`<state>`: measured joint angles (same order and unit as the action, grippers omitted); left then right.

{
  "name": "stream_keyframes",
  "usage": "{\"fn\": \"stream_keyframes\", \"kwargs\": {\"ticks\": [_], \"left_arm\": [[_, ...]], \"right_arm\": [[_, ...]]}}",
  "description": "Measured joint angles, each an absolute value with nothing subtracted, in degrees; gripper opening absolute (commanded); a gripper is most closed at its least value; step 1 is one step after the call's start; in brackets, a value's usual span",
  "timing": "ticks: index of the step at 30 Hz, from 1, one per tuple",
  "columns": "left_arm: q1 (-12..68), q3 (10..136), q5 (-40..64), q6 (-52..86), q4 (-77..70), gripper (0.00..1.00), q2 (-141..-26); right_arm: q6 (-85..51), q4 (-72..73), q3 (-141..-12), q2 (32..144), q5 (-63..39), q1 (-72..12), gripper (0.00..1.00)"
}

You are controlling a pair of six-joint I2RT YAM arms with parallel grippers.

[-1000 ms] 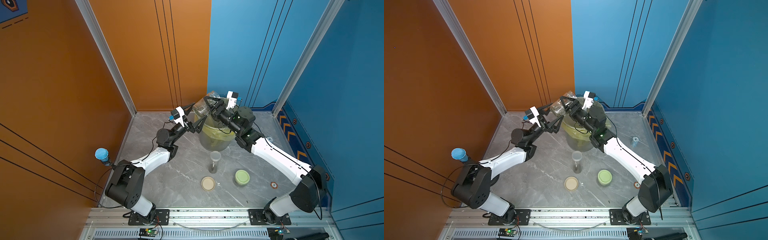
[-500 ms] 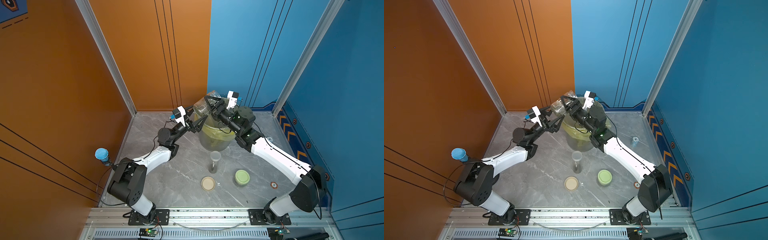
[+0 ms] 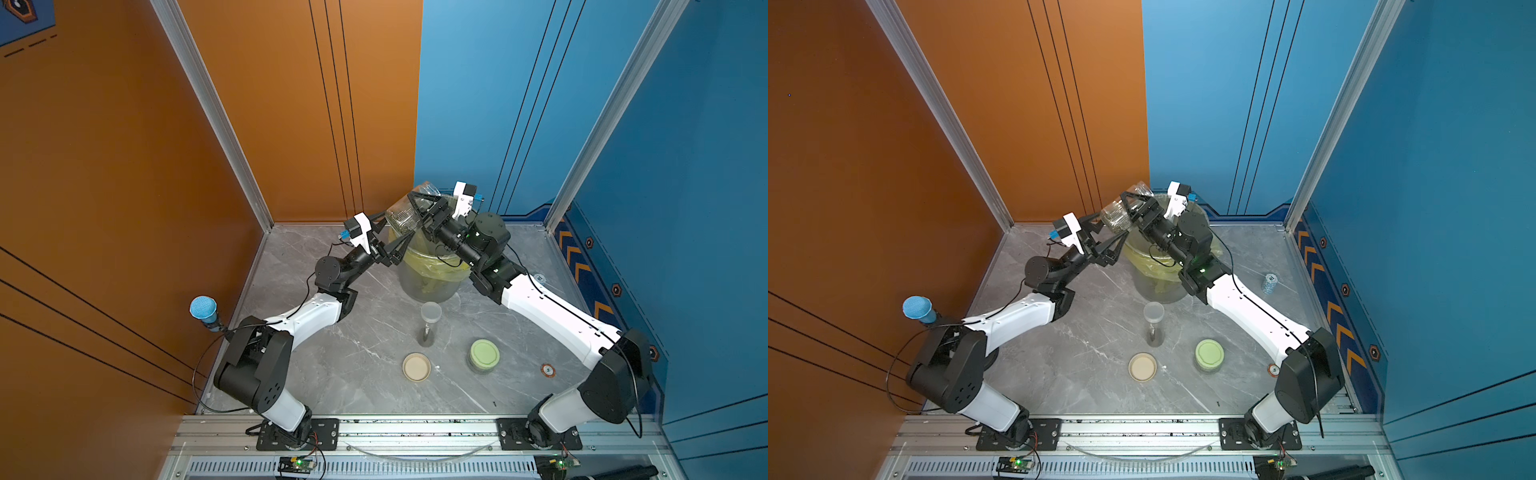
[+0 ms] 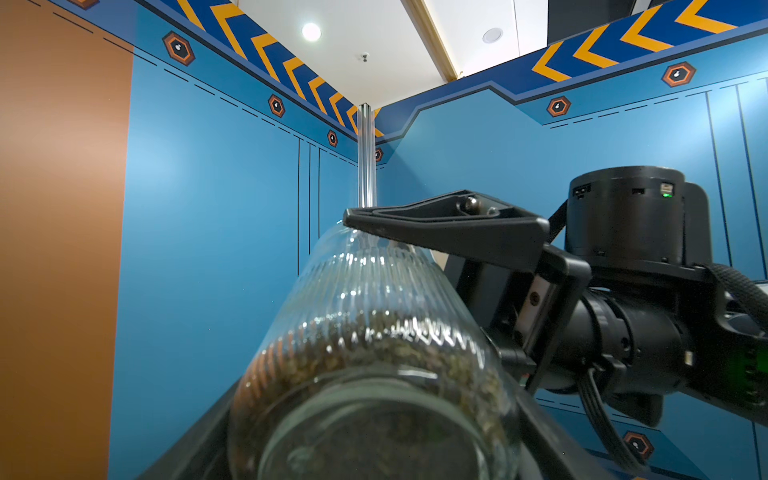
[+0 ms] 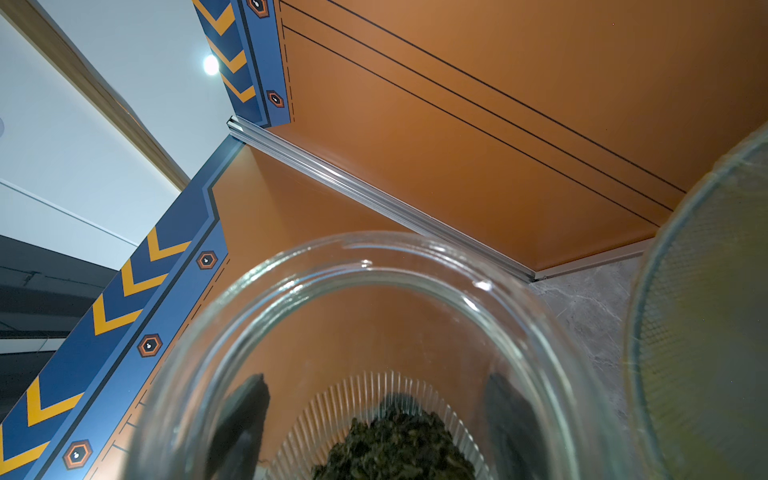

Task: Empty moldy tea leaves from jars
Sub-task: Adjust the jar, then pour the moldy tea leaves from the jar into the trash bin.

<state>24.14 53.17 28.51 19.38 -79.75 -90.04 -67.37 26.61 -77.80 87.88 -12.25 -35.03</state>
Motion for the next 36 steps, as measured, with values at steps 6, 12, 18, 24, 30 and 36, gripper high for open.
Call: {"fn": "stream_keyframes", "kwargs": {"ticks": [6,12,18,24,30,36], "left_arm": [[22.9,53.1,28.5,19.4,-75.7,0.46,-89.2],[21.1,53.1,28.5,19.3,-69.1,0.46,-88.4],[19.7,54.0,28.6,18.4,-59.8,0.46,-86.0],[19.4,56.2,29.2,17.4,-54.1,0.45,-84.0],[19.4,60.4,30.7,16.1,-48.5,0.45,-84.0],[19.6,64.2,32.8,13.7,-40.1,0.44,-84.0]], "right_arm": [[-67.4,26.8,-76.8,87.9,-12.5,-34.1,1.00],[-67.4,27.1,-73.5,87.5,-13.0,-32.6,1.00],[-66.1,25.7,-70.0,83.7,-13.5,-30.5,1.00],[-63.5,22.9,-69.1,78.8,-13.8,-28.8,1.00],[-60.6,18.9,-67.8,75.0,-13.8,-27.0,1.00],[-57.3,14.1,-67.8,73.5,-13.7,-24.9,1.00]]}}
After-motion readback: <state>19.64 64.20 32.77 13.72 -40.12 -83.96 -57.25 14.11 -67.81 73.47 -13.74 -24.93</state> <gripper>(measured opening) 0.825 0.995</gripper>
